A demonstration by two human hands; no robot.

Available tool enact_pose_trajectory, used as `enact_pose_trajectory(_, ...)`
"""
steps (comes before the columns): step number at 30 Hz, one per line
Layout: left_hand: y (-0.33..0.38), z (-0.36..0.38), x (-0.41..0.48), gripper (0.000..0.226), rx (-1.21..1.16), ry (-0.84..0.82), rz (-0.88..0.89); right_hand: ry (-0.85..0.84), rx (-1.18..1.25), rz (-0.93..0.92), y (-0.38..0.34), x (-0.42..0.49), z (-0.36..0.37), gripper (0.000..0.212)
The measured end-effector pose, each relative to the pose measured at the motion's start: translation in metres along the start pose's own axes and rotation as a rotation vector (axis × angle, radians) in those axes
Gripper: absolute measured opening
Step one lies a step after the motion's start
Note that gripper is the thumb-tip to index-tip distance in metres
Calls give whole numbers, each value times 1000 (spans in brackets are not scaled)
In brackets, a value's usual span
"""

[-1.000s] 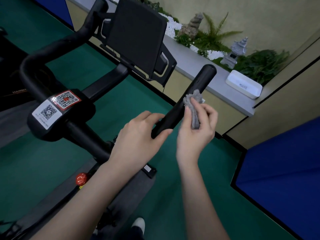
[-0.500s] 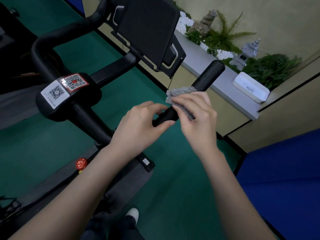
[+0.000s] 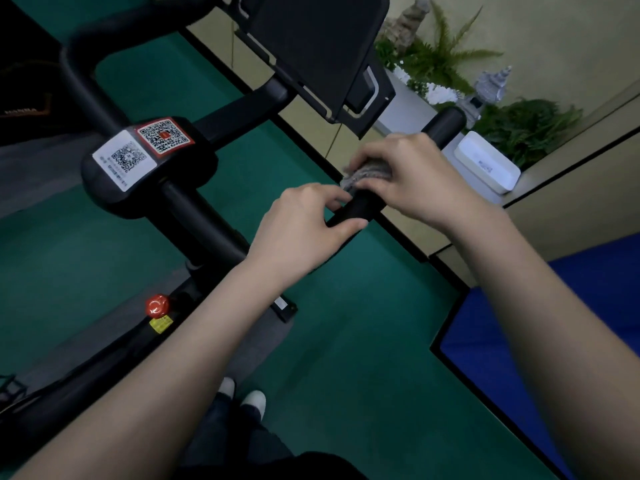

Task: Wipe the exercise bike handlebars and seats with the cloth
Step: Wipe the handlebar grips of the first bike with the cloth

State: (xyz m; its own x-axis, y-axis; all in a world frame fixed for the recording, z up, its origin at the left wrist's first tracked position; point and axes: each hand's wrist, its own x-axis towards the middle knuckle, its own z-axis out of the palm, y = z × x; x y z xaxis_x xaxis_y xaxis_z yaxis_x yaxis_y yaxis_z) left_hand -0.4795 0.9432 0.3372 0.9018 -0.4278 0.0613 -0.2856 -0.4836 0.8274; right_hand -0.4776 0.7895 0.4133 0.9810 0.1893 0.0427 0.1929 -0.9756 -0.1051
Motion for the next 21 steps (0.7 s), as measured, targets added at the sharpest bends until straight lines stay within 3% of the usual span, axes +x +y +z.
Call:
enact_pose_trajectory(5, -1, -2, 3, 30, -61, -32, -42, -25, -209, 39, -5, 9, -1, 20)
enact_pose_trajectory(14, -1, -4, 1, 35, -83, -65, -21, -250, -160, 36, -9, 20, -6, 17)
enact_pose_trajectory(18, -2, -4, 0, 35, -71, -81, -3, -115, -310, 96, 2, 17, -10, 21)
enact_pose_trajectory(21, -2, -4, -3, 38, -29, -88, 20, -6, -261, 119, 0, 10, -7, 16)
